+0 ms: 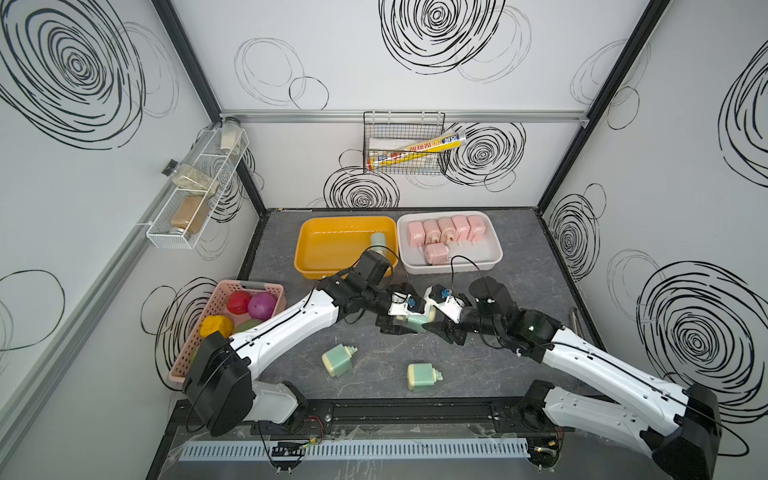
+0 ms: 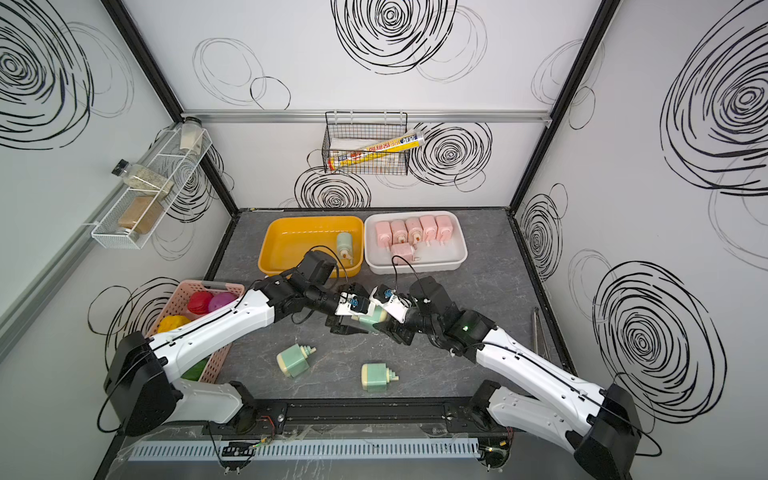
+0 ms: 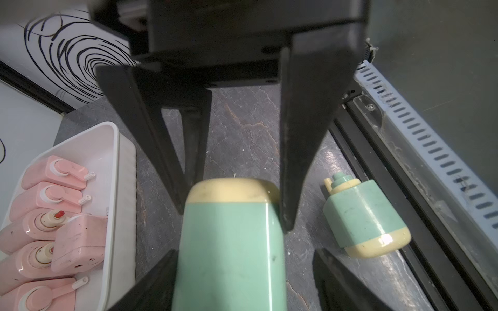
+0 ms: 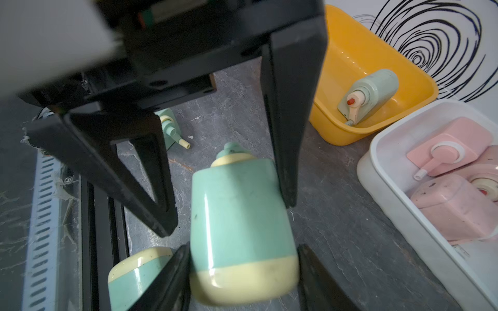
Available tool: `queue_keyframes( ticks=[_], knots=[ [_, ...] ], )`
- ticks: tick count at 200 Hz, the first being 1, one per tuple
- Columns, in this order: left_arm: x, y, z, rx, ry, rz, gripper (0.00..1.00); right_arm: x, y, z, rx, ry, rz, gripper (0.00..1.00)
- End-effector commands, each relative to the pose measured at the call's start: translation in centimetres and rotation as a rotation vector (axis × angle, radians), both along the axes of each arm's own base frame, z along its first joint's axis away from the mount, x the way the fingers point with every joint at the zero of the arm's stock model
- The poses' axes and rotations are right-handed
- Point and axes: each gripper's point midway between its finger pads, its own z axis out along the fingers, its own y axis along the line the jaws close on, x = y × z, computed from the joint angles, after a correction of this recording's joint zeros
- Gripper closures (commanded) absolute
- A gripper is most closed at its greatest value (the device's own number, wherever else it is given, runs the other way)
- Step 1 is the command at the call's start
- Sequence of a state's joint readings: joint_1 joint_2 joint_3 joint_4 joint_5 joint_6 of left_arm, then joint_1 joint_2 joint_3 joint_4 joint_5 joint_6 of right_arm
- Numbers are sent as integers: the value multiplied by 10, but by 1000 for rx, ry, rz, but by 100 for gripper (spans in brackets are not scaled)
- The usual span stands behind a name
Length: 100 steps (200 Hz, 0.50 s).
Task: Place the pencil sharpeners by color into the storage box
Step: Pick up the pencil sharpener from the center of the board.
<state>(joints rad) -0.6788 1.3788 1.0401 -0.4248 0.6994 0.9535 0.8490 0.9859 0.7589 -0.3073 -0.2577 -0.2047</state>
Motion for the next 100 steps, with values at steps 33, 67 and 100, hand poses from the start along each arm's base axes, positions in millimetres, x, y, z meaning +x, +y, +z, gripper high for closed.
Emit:
queue_keyframes(
  ticks=[33, 67, 100],
  knots=[
    [6, -6, 5, -8, 15, 39, 37, -1, 19, 27, 67, -74, 65, 71],
    [11, -5, 0, 18, 22, 67, 45, -2, 20, 29, 71, -78, 68, 71],
    [12, -6, 2, 16, 23, 73, 66, 0, 20, 31, 73, -83, 62, 71]
  ],
)
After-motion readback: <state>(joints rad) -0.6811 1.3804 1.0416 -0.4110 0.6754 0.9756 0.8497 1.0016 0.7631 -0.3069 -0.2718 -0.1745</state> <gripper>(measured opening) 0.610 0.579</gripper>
